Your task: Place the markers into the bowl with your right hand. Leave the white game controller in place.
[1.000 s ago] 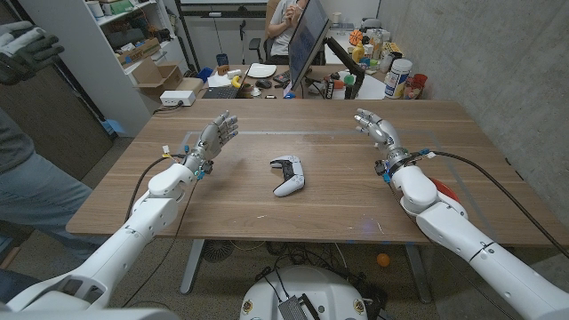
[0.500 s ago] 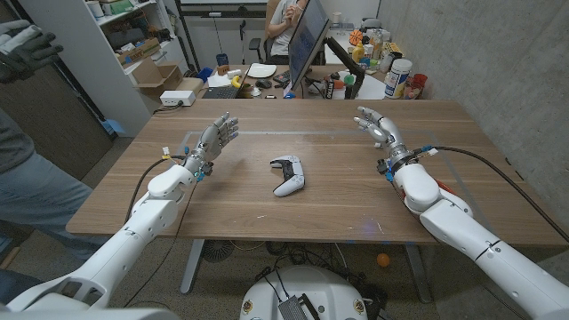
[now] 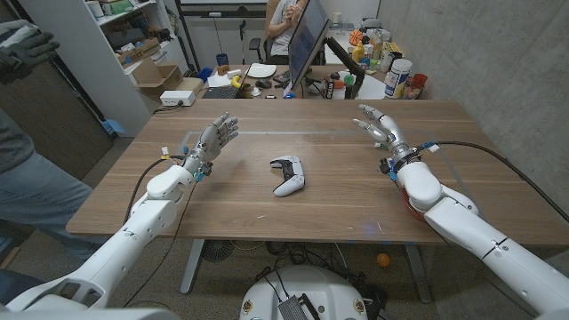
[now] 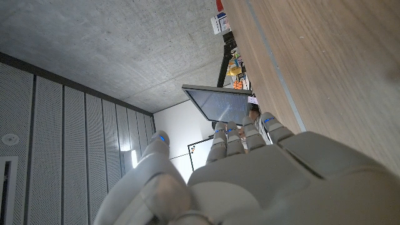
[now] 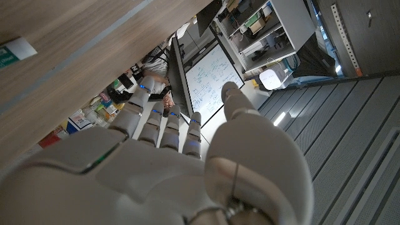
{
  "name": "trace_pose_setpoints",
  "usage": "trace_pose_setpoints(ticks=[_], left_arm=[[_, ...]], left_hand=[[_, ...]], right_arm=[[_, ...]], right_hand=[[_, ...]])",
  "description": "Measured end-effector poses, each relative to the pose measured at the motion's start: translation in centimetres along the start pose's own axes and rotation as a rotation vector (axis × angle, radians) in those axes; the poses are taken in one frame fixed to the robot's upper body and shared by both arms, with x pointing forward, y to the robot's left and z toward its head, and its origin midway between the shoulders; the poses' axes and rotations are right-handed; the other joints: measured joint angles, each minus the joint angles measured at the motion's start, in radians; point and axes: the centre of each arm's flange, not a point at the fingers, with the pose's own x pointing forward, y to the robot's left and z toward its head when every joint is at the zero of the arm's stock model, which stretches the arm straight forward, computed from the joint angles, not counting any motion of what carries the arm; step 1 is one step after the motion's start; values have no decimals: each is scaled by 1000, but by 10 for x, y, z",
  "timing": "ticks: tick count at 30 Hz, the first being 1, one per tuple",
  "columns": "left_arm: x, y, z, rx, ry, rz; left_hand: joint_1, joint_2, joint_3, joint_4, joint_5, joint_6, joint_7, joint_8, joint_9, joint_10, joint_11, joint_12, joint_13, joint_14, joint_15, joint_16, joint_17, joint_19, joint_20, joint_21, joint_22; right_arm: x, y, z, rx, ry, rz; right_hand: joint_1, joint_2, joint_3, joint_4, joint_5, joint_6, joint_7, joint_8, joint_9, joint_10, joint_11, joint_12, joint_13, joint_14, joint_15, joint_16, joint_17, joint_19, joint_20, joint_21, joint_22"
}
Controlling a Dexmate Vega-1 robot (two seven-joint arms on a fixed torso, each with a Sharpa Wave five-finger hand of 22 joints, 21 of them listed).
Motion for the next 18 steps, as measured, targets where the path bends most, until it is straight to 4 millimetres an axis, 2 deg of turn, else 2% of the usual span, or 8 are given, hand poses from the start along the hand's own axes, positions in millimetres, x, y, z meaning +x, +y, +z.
trace_pose_setpoints(ticks=[5, 10, 11, 18], left_arm=[[0, 0, 0, 0, -2, -2], [-1, 1, 1, 5, -2, -3], [-1, 1, 1, 5, -2, -3], [-1, 1, 3, 9, -4, -4]], left_hand=[[0, 0, 0, 0, 0, 2, -2, 0, 0, 0, 0, 0, 0, 0, 0, 0, 0, -3, 3, 0, 0], [0, 0, 0, 0, 0, 4, -4, 0, 0, 0, 0, 0, 0, 0, 0, 0, 0, -3, 3, 0, 0], [0, 0, 0, 0, 0, 4, -4, 0, 0, 0, 0, 0, 0, 0, 0, 0, 0, -3, 3, 0, 0], [0, 0, 0, 0, 0, 7, -7, 0, 0, 0, 0, 0, 0, 0, 0, 0, 0, -3, 3, 0, 0]], right_arm=[[0, 1, 11, -16, -26, 21], [2, 2, 22, -30, -50, 39], [2, -6, 0, -307, 37, -2], [5, -6, 7, -420, 40, 21]], right_hand=[[6, -5, -1, 1, 0, -8, -8, 0, 0, -3, 2, 0, 0, 0, 0, 0, 0, -1, 1, 0, 0], [6, -5, -4, 4, 0, -18, -7, 0, 0, -4, 3, 0, 0, -8, 8, -3, 0, -19, 14, 0, 0], [6, -5, -4, 4, 0, -18, -7, 0, 0, -4, 3, 0, 0, -13, 13, -4, 0, -21, 13, -1, 0], [6, -16, -8, 8, 0, -18, -7, 0, 0, -7, -6, 0, 0, -13, 13, -4, 0, -32, 23, -6, 0]])
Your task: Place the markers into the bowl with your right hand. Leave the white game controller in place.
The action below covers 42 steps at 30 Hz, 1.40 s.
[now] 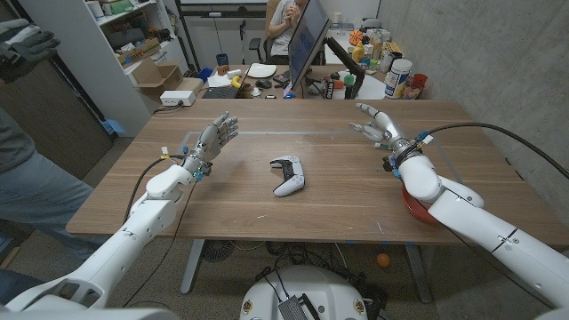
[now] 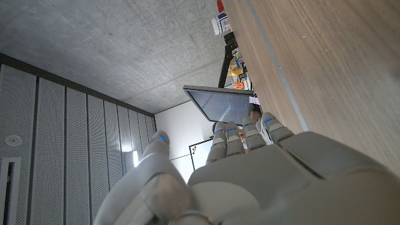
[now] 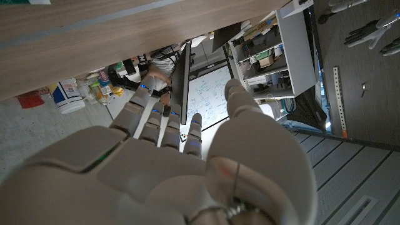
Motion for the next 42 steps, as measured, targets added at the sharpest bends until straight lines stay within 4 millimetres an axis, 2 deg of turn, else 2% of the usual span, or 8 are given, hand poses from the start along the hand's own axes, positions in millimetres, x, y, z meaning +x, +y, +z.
trace_pose_setpoints(ticks=[2, 9, 17, 18, 23, 29, 30, 42], left_arm=[[0, 0, 1, 1, -1, 1], [1, -1, 2, 8, -3, 5], [1, 3, 0, 42, 13, 40], [2, -5, 3, 53, 9, 21], [0, -7, 2, 75, 20, 33], [-1, -8, 2, 87, 27, 46], [-3, -11, 2, 88, 27, 39], [-7, -12, 1, 96, 31, 52]], left_hand=[[0, 0, 0, 0, 0, 0, 0, 0, 0, 0, 0, 0, 0, 0, 0, 0, 0, 0, 0, 0, 0], [0, 0, 0, 0, 0, 0, 0, 0, 0, 0, 0, 0, 0, 0, 0, 0, 0, 0, 0, 0, 0], [0, 0, 0, 0, 0, 0, 0, 0, 0, 0, 0, 0, 0, 0, 0, 0, 0, 0, 0, 0, 0], [0, 0, 0, 0, 0, 0, 0, 0, 0, 0, 0, 0, 0, 0, 0, 0, 0, 0, 0, 0, 0], [0, 0, 0, 0, 0, 0, 0, 0, 0, 0, 0, 0, 0, 0, 0, 0, 0, 0, 0, 0, 0], [0, 0, 0, 0, 0, 0, 0, 0, 0, 0, 0, 0, 0, 0, 0, 0, 0, 0, 0, 0, 0], [0, 0, 0, 0, 0, 0, 0, 0, 0, 0, 0, 0, 0, 0, 0, 0, 0, 0, 0, 1, 0], [0, 0, 0, 0, 0, 3, -4, 0, 0, 0, 0, 0, 0, 0, 0, 0, 0, 0, 0, 4, 0]], right_arm=[[1, -1, 0, -29, 0, 3], [3, -2, 2, -91, 1, 18], [8, -4, 22, -101, -49, 25], [9, -3, 7, -199, 33, 62], [11, -4, 8, -255, 49, 82], [13, -4, 10, -304, 58, 99], [13, -6, 3, -347, 98, 107], [17, -13, 3, -477, 153, 143]], right_hand=[[5, -5, -3, -3, 0, -4, -4, 0, 0, 4, -10, 0, 0, -2, -2, 0, 0, -8, -2, 0, 0], [0, -11, -8, 0, 0, -27, -2, 0, 0, 3, -9, 0, -3, -4, -4, 0, -1, -22, 7, -6, -2], [0, -11, -12, 4, 0, -38, -13, 1, 0, 3, -9, 0, -3, -8, 0, 0, -3, -39, 18, -7, -2], [0, -11, -12, 4, 0, -38, -13, 1, 0, 3, -9, 0, -3, -12, 4, 0, -3, -40, 19, -6, -2], [0, -21, -21, 4, 0, -38, -13, 1, 0, -1, -20, 0, -3, -26, 10, -4, -3, -57, 36, -6, -2], [1, -31, -25, 8, 0, -43, -7, 1, 0, 0, -20, 0, -3, -32, 14, -7, -3, -57, 36, -6, -2], [-1, -36, -25, 8, 0, -47, -4, 1, 0, -1, -19, 0, -3, -32, 14, -7, -3, -57, 36, -6, -2], [-9, -44, -29, 12, 0, -54, 4, 1, 0, -5, 15, 0, -3, -41, 16, -7, -3, -69, 38, -6, -2]])
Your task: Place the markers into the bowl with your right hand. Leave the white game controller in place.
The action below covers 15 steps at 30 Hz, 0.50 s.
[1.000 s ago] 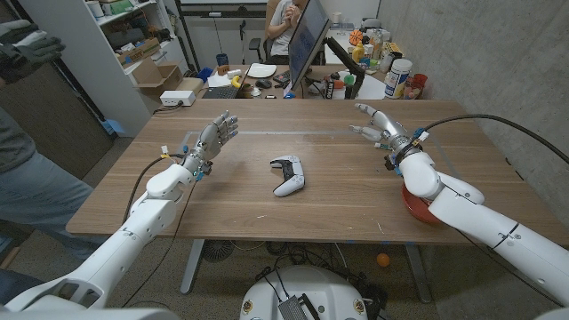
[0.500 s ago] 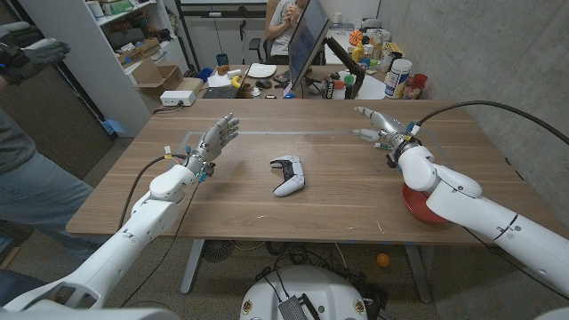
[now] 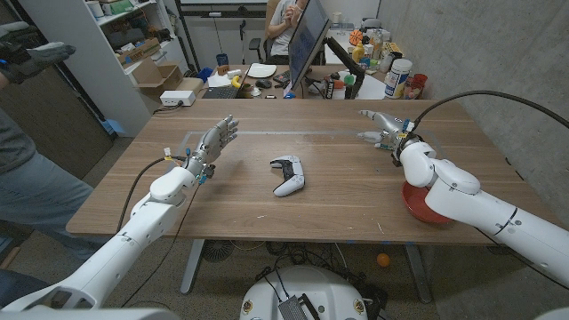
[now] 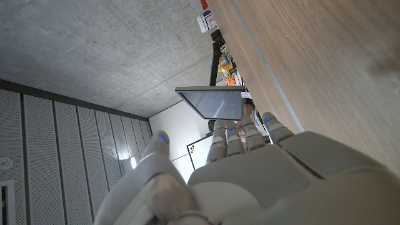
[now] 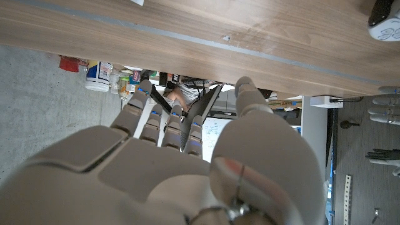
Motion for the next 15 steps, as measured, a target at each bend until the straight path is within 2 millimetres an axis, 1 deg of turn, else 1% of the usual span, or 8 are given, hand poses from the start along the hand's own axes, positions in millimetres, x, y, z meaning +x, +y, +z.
trace_pose_setpoints(ticks=[4, 7, 13, 15], left_arm=[[-1, 0, 0, 0, 0, 2], [-1, -1, -1, -1, 1, 4], [-2, 0, -1, -1, 0, 5], [-2, 0, -1, -2, 0, 6]], left_hand=[[0, 0, 0, 0, 0, 0, 0, 0, 0, 0, 0, 0, 0, 0, 0, 0, 0, 0, 0, 0, 0], [0, 0, 0, 0, 0, 4, -4, 0, 0, 0, 0, 0, 0, 0, 0, 0, 0, 0, 0, 0, 0], [0, 0, 4, -4, 0, 4, -4, 0, 0, 0, 0, 0, 0, 0, 0, 0, 0, 0, 0, 0, 0], [0, 0, 4, -4, 0, 4, -4, 0, 0, 0, 0, 0, 0, 0, 0, 0, 0, 0, 0, 0, 0]], right_arm=[[2, -3, -1, -36, 21, 16], [4, -6, -2, -61, 36, 26], [8, -9, -2, -104, 63, 47], [10, -11, -1, -130, 76, 59]], right_hand=[[0, 0, 0, 0, 0, 0, 0, 0, 0, 7, 7, 0, 0, 0, 0, 0, 0, 0, 0, 0, 0], [0, 0, 0, 0, 5, 0, 0, 0, 0, 13, 12, 0, 0, 10, 10, 4, 0, 0, 0, 0, 0], [0, 0, 0, 0, 5, -6, 14, 0, -2, 23, 15, 1, 0, 15, 13, 4, 1, 0, 0, 0, 0], [4, -4, 0, 0, 5, -9, 16, 0, -2, 33, 17, 8, 0, 19, 11, 4, 1, 8, 8, 4, 0]])
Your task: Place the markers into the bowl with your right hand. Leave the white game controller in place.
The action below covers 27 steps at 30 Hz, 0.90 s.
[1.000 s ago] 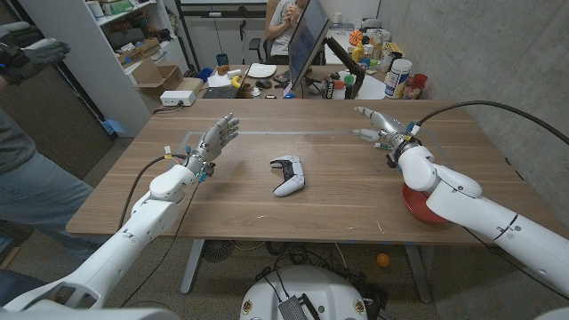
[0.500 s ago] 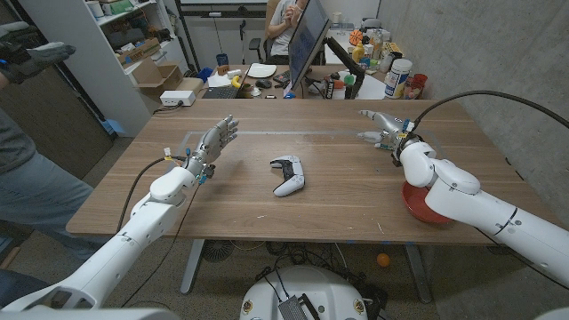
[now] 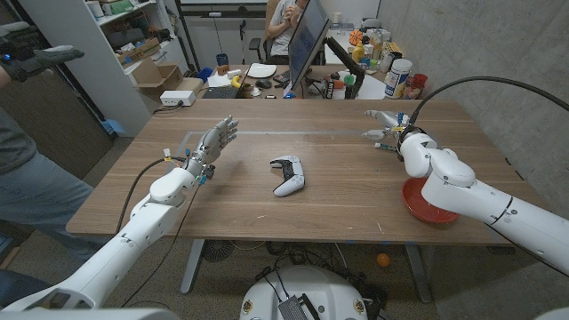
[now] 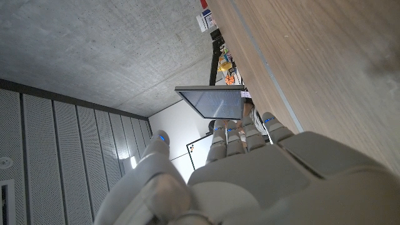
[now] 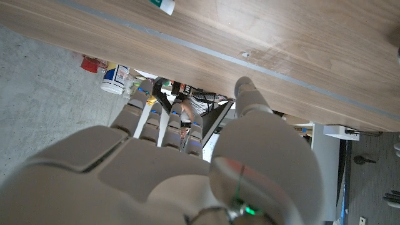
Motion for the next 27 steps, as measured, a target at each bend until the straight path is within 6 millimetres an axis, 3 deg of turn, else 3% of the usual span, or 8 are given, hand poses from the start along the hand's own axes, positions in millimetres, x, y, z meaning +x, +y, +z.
trace_pose_setpoints(ticks=[7, 16, 21, 27], left_arm=[[0, 2, -1, -2, 1, 4], [2, 4, 0, -2, -1, 2], [3, 5, 1, -1, -2, 3], [3, 6, 1, 1, -3, 4]], left_hand=[[0, 0, 0, 0, 0, 0, 0, 0, 0, 4, -4, 0, 0, 0, 0, 0, 0, 0, 0, 0, 0], [0, 0, 0, 0, 0, 0, 0, 0, 0, 4, -4, 0, 0, 0, 0, 0, 0, -4, 4, 0, 0], [0, 0, 0, 0, 0, 0, 0, 0, 0, 4, -4, 0, 0, 0, 0, 0, 0, -4, 4, 0, 0], [0, 0, 0, 0, 0, 0, 0, 0, 0, 8, 0, 0, 0, 4, -4, 0, 0, -4, 4, 0, 0]], right_arm=[[6, -2, 0, -44, 33, 29], [15, -5, -1, -92, 70, 61], [20, -5, -3, -117, 94, 79], [25, -4, -4, -146, 120, 98]], right_hand=[[-2, -6, 0, 0, 0, -16, 16, 0, 0, 7, 4, 0, -5, 0, 0, 8, 2, -2, 5, 0, 0], [-7, -12, -3, 3, 0, -16, 16, 0, 0, 44, 2, 8, -5, 9, -2, 8, 2, -8, 11, 0, 0], [-11, -16, -7, 7, 0, 4, 35, 12, 0, 44, 2, 8, -5, 14, 3, 8, 2, -8, 11, 0, 0], [-15, -20, -7, 7, 7, 24, 30, 20, 0, 34, 4, 0, -5, 14, 3, 8, 2, -9, 23, 0, 0]])
